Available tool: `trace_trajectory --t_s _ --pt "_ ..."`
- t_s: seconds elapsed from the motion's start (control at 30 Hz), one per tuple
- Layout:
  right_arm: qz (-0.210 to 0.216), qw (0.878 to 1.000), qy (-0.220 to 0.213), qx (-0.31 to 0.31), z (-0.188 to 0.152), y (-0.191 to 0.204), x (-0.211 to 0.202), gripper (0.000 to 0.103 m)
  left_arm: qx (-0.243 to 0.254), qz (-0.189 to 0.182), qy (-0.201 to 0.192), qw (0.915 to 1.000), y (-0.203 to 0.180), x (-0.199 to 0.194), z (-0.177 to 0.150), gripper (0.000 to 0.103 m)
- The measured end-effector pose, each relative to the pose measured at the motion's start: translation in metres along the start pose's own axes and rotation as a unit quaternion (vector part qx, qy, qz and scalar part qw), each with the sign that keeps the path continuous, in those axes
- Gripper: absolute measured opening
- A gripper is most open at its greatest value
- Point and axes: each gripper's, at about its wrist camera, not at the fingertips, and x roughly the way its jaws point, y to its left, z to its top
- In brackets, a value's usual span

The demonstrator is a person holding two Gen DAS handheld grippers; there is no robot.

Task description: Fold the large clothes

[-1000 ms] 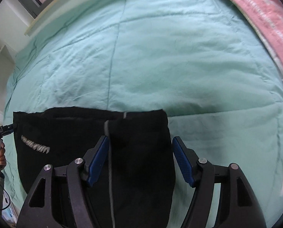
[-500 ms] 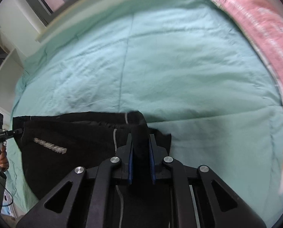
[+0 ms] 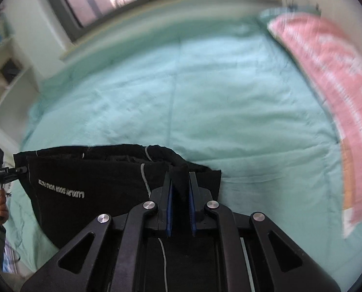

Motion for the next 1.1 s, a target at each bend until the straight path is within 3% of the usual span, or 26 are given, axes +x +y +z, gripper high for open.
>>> trace_trajectory --t_s 0.03,0.17,0.3,0.33,0.4,0.43,0.5,0.57,0.6,0.63,0.67,0.77,0.87,0.93,1.0,1.1 --pt "-0.008 1.000 0.018 0.007 0.003 -0.003 0.023 0.013 -0.015 0.037 0.019 0.9990 0.009 0.030 0.010 0.013" --pt "-0.045 0.995 0.080 0.046 0.008 -0.020 0.115 0.014 -0.030 0.083 0.041 0.9953 0.025 0.104 0.033 0.022" --pt "-0.063 0.990 0.106 0.071 0.003 -0.028 0.159 0.026 -0.022 0.086 0.037 0.9954 0.027 0.111 0.041 0.025" --pt "-0.071 0.990 0.106 0.061 0.003 -0.027 0.159 0.033 -0.015 0.083 0.033 0.9959 0.026 0.105 0.041 0.026" --pt "-0.087 0.990 0.101 0.051 0.004 -0.023 0.146 0.036 0.004 0.103 0.008 0.9947 0.025 0.079 0.039 0.045" --pt "-0.087 0.991 0.090 0.052 0.005 -0.021 0.135 0.036 0.012 0.115 -0.009 0.9933 0.025 0.068 0.039 0.049" --pt "-0.080 0.995 0.048 0.043 0.008 -0.011 0.098 0.040 0.047 0.145 -0.066 0.9861 0.010 0.033 0.035 0.053" --pt "-0.071 0.997 0.018 0.027 0.008 0.004 0.069 0.059 0.067 0.178 -0.107 0.9760 -0.004 0.004 0.030 0.054" --pt "-0.057 0.998 0.003 0.019 0.006 0.017 0.052 0.075 0.072 0.184 -0.116 0.9735 -0.009 -0.004 0.030 0.054" --pt "-0.042 0.999 -0.004 0.015 0.004 0.025 0.044 0.082 0.080 0.182 -0.125 0.9721 -0.019 -0.012 0.026 0.054" --pt "-0.021 1.000 -0.006 0.010 0.001 0.037 0.037 0.082 0.091 0.173 -0.125 0.9726 -0.030 -0.015 0.022 0.054" --pt "0.027 0.999 0.025 -0.014 -0.013 0.071 0.040 0.078 0.144 0.129 -0.101 0.9760 -0.069 -0.007 0.000 0.054" --pt "0.011 0.996 0.051 -0.067 -0.034 0.112 0.062 0.075 0.177 0.022 -0.024 0.9837 -0.112 0.035 -0.037 0.054" --pt "0.011 0.994 0.079 -0.070 -0.045 0.125 0.085 0.075 0.205 0.024 0.021 0.9781 -0.130 0.071 -0.059 0.054" --pt "-0.001 0.992 0.096 -0.076 -0.056 0.132 0.106 0.075 0.226 0.066 0.056 0.9702 -0.134 0.110 -0.074 0.054" --pt "-0.038 0.989 0.095 -0.106 -0.071 0.136 0.133 0.077 0.234 0.108 0.051 0.9649 -0.128 0.144 -0.078 0.056"
